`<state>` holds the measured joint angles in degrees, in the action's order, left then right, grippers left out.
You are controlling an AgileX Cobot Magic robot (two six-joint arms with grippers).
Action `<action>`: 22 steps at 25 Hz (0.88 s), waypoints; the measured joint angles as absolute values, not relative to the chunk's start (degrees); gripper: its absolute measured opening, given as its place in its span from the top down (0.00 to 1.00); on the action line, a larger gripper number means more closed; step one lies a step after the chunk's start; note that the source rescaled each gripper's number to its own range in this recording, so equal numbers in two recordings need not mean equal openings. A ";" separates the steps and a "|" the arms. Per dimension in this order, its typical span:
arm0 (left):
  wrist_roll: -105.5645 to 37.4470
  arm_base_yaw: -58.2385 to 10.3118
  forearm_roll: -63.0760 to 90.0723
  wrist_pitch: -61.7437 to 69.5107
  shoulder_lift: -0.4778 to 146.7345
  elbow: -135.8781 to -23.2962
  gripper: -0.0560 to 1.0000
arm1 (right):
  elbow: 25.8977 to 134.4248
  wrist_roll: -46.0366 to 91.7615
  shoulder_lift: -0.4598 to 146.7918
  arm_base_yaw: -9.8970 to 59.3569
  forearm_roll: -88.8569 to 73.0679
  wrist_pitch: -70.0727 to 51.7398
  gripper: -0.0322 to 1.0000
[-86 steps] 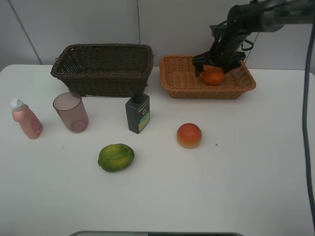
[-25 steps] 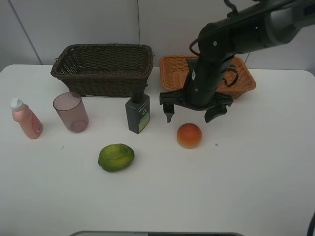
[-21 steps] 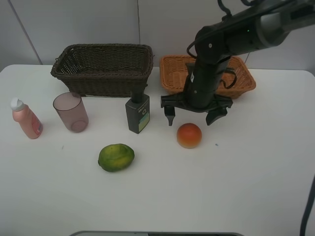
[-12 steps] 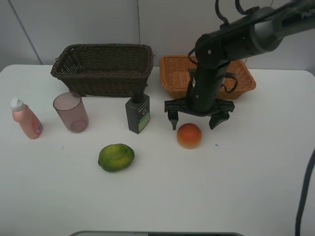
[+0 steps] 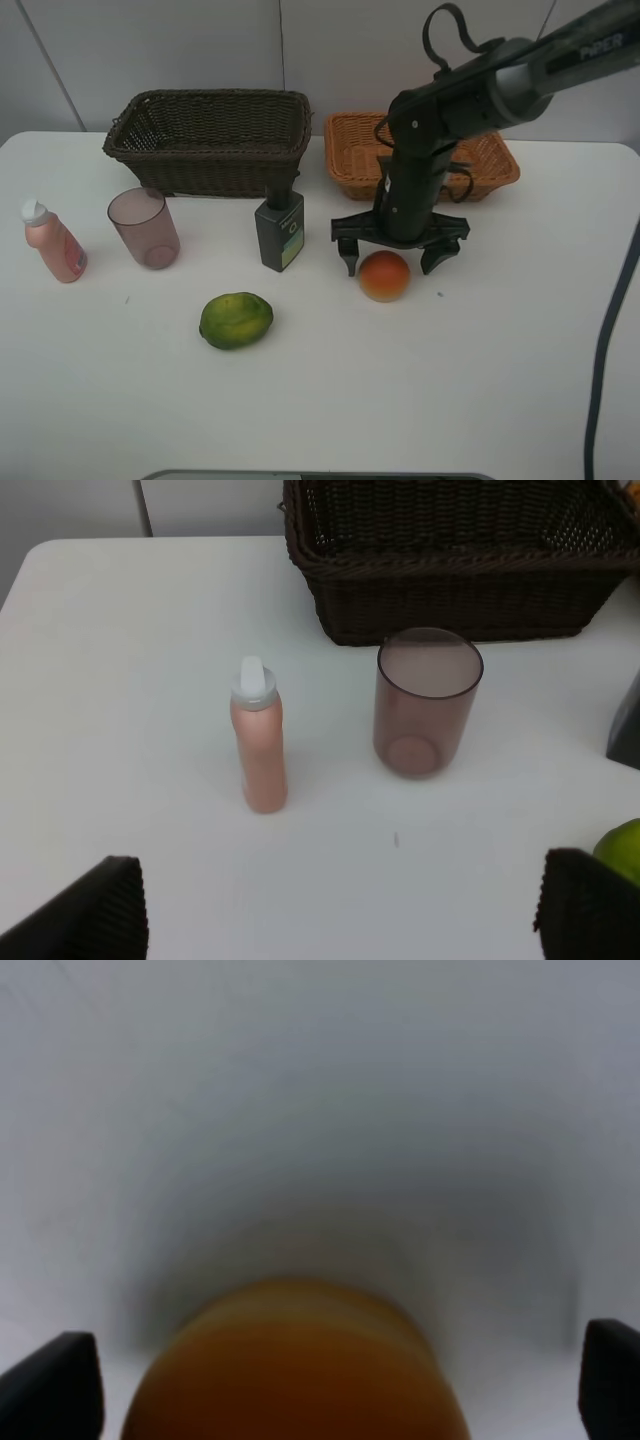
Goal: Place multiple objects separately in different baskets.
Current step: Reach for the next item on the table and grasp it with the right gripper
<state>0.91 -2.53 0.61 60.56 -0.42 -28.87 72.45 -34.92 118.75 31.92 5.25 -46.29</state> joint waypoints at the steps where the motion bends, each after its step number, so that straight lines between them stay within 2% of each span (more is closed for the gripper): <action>1: 0.91 -2.53 0.61 60.56 -0.42 -28.87 0.01 | 72.45 -34.92 118.75 31.96 4.94 -46.29 0.00; 18: 0.91 -2.53 0.61 60.56 -0.42 -28.87 0.01 | 72.20 -34.86 120.05 32.91 2.98 -46.69 0.00; 20: 0.91 -2.53 0.61 60.56 -0.42 -28.87 0.01 | 72.20 -34.86 120.05 32.91 2.98 -46.75 0.05; 21: 0.91 -2.53 0.61 60.56 -0.42 -28.87 0.01 | 72.20 -34.86 120.05 32.91 2.98 -46.88 0.11; 22: 0.91 -2.53 0.61 60.56 -0.42 -28.87 0.01 | 72.20 -34.86 120.05 32.91 2.98 -46.89 0.21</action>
<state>0.91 -2.53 0.61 60.56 -0.42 -28.87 72.20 -34.86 120.05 32.91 2.98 -46.89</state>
